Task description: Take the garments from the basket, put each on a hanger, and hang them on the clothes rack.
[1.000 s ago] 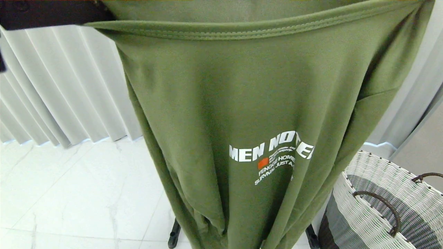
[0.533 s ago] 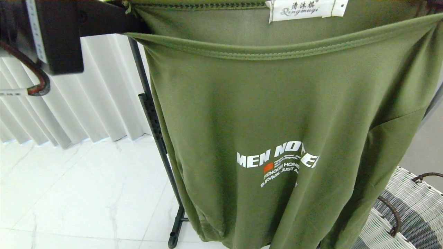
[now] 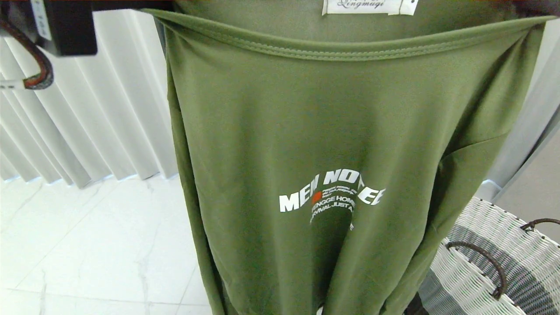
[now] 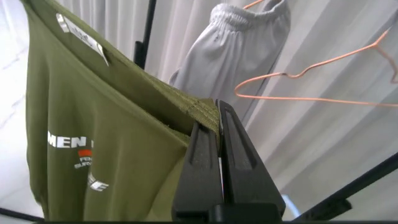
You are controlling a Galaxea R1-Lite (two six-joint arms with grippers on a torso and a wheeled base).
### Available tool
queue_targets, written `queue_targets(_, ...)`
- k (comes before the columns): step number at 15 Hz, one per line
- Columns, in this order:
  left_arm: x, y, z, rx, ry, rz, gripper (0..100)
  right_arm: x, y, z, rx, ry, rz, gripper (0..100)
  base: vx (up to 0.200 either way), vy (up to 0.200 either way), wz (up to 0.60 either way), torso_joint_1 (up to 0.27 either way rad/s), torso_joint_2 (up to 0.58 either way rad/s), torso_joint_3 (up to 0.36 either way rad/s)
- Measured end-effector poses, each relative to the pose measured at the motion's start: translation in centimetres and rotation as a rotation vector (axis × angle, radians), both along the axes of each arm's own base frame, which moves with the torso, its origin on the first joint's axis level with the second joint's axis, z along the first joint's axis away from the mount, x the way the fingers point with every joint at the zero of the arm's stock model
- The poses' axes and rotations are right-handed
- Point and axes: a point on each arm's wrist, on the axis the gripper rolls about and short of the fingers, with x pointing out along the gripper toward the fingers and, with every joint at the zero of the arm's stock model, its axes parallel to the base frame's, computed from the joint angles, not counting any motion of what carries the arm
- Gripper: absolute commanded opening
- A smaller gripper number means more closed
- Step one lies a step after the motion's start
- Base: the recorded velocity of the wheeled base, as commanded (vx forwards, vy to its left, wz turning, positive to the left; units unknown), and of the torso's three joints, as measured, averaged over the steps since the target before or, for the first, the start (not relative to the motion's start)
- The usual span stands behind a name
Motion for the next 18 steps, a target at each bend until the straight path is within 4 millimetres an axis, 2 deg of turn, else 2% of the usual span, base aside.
queue_targets(4, 0.5, -0.7, -0.1, -0.007, -0.009, 0.000, 0, 0.1, 0.0, -0.1, 0.029, 0.038, -0.001, 0, 0.000, 0.000, 0.00, 0.000, 0.00, 0.000)
queue_targets(5, 0.6, -0.8, -0.3, -0.002, -0.005, 0.001, 0, 0.1, 0.0, -0.2, 0.032, 0.048, -0.002, 100, 0.000, 0.000, 0.00, 0.000, 0.00, 0.000)
queue_targets(8, 0.8, -1.0, -0.4, 0.001, -0.001, 0.007, 0, 0.1, 0.0, -0.6, 0.023, 0.059, -0.012, 100, 0.000, 0.000, 0.00, 0.000, 0.00, 0.000)
queue_targets(10, 1.2, -0.8, -0.5, 0.003, 0.002, 0.036, 0, 0.1, -0.3, -1.5, -0.002, 0.075, -0.021, 100, 0.000, 0.000, 0.00, 0.000, 0.00, 0.000)
queue_targets(14, 2.5, 0.3, -1.0, 0.017, 0.012, 0.125, 0, -0.4, -1.8, -2.7, -0.014, 0.084, -0.056, 100, 0.000, 0.000, 0.00, 0.000, 0.00, 0.000)
queue_targets(18, 3.1, 0.8, -1.7, 0.036, 0.029, 0.166, 0, 0.7, -3.8, -3.5, -0.072, 0.111, -0.234, 100, 0.000, 0.000, 0.00, 0.000, 0.00, 0.000)
